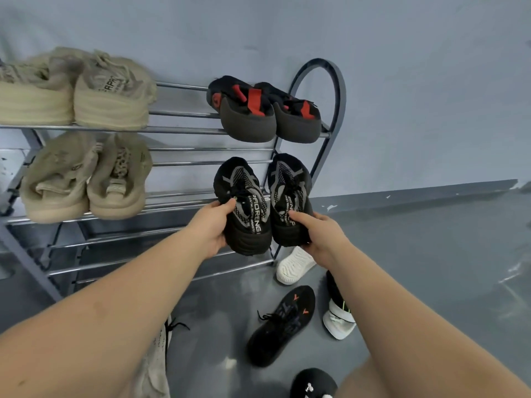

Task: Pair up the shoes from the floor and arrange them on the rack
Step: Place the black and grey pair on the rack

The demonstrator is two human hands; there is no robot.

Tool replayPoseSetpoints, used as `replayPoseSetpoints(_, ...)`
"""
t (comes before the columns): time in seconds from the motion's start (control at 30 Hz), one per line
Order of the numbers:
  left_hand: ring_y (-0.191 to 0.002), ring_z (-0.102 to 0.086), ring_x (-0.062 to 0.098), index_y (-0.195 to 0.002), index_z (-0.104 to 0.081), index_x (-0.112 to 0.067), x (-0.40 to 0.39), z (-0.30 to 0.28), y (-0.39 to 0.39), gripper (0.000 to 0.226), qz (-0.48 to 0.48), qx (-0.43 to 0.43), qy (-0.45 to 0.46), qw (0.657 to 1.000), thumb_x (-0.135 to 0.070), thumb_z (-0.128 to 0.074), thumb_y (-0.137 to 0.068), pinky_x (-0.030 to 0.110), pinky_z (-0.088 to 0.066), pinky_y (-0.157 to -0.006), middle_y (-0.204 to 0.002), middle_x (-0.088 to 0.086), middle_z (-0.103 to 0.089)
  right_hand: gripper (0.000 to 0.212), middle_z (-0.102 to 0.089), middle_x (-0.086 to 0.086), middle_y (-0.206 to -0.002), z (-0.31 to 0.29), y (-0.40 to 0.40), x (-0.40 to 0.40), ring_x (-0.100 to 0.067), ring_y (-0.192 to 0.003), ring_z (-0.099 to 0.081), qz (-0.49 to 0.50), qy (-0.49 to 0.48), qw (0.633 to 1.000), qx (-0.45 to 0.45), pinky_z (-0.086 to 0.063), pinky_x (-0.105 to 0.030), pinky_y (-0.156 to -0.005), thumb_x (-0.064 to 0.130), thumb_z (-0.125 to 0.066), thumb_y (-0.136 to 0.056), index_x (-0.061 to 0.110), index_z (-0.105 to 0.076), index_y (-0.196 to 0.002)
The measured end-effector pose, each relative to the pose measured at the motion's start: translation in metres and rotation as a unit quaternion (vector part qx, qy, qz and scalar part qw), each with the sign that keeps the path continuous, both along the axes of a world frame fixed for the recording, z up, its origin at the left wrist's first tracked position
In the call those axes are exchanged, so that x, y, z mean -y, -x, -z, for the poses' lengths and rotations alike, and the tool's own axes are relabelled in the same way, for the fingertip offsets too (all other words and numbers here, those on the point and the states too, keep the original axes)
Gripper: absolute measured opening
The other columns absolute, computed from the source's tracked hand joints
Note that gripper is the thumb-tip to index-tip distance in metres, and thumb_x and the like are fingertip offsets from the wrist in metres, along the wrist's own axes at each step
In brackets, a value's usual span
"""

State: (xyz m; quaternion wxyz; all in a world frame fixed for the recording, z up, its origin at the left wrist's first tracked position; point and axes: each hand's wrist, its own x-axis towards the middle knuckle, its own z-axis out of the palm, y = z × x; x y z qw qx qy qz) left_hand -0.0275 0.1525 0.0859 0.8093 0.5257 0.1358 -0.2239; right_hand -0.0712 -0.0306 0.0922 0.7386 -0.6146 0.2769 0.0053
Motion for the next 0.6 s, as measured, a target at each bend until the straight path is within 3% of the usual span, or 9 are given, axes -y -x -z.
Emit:
replayPoseSetpoints(0.1, -0.083, -0.065, 0.020, -0.124, -0.057, -0.009, 0.006, 0.008, -0.006, 0.031, -0.021, -0.011, -0.002, 1.000, -0.022, -0.048, -0.097, 0.037, -0.051, -0.076, -0.116, 0.010, -0.066, 0.040, -0.070, -0.011, -0.104, 0.008, -0.007, 0.004, -0.022, -0.093, -0.068, 0.008, -0.014, 1.000, -0.017, -0.054, -0.032, -0.073, 0.014, -0.073, -0.081, 0.004, -0.059, -0.117)
replayPoseSetpoints(0.33, -0.100, -0.064, 0.026, -0.124, -0.059, -0.008, 0.011, 0.016, -0.019, 0.037, -0.052, -0.028, -0.026, 0.998, -0.031, -0.051, -0.096, 0.041, -0.050, -0.090, -0.120, 0.010, -0.065, 0.044, -0.069, -0.010, -0.114, 0.008, -0.018, 0.008, -0.020, -0.096, -0.068, 0.004, -0.070, 0.997, -0.013, -0.053, -0.030, -0.067, 0.014, -0.070, -0.084, 0.011, -0.057, -0.126)
replayPoseSetpoints(0.43, -0.097, -0.064, 0.023, -0.124, -0.058, -0.007, 0.008, 0.015, -0.019, 0.038, -0.044, -0.027, -0.014, 0.999, -0.032, -0.050, -0.096, 0.038, -0.051, -0.083, -0.120, 0.009, -0.065, 0.027, -0.070, -0.008, -0.105, 0.005, -0.018, 0.003, -0.018, -0.088, -0.067, 0.008, -0.093, 0.996, -0.003, -0.054, -0.028, -0.065, 0.018, -0.065, -0.089, 0.009, -0.061, -0.114)
replayPoseSetpoints(0.5, -0.094, -0.066, 0.020, -0.121, -0.059, -0.011, 0.007, 0.011, -0.016, 0.037, -0.009, -0.011, -0.014, 1.000, -0.036, -0.050, -0.095, 0.035, -0.053, -0.074, -0.114, 0.005, -0.068, 0.019, -0.069, -0.006, -0.096, 0.002, -0.016, 0.002, -0.017, -0.087, -0.065, 0.019, -0.088, 0.996, -0.009, -0.054, -0.029, -0.072, 0.023, -0.065, -0.089, 0.010, -0.063, -0.101)
replayPoseSetpoints(0.6, -0.092, -0.066, 0.014, -0.119, -0.059, -0.022, 0.004, 0.006, -0.009, 0.039, 0.071, 0.021, -0.088, 0.993, -0.047, -0.055, -0.089, 0.029, -0.054, -0.064, -0.107, -0.003, -0.069, 0.026, -0.067, -0.003, -0.098, -0.002, -0.012, 0.004, -0.015, -0.090, -0.062, -0.006, -0.031, 0.999, -0.024, -0.052, -0.026, -0.076, 0.033, -0.071, -0.083, 0.014, -0.064, -0.099)
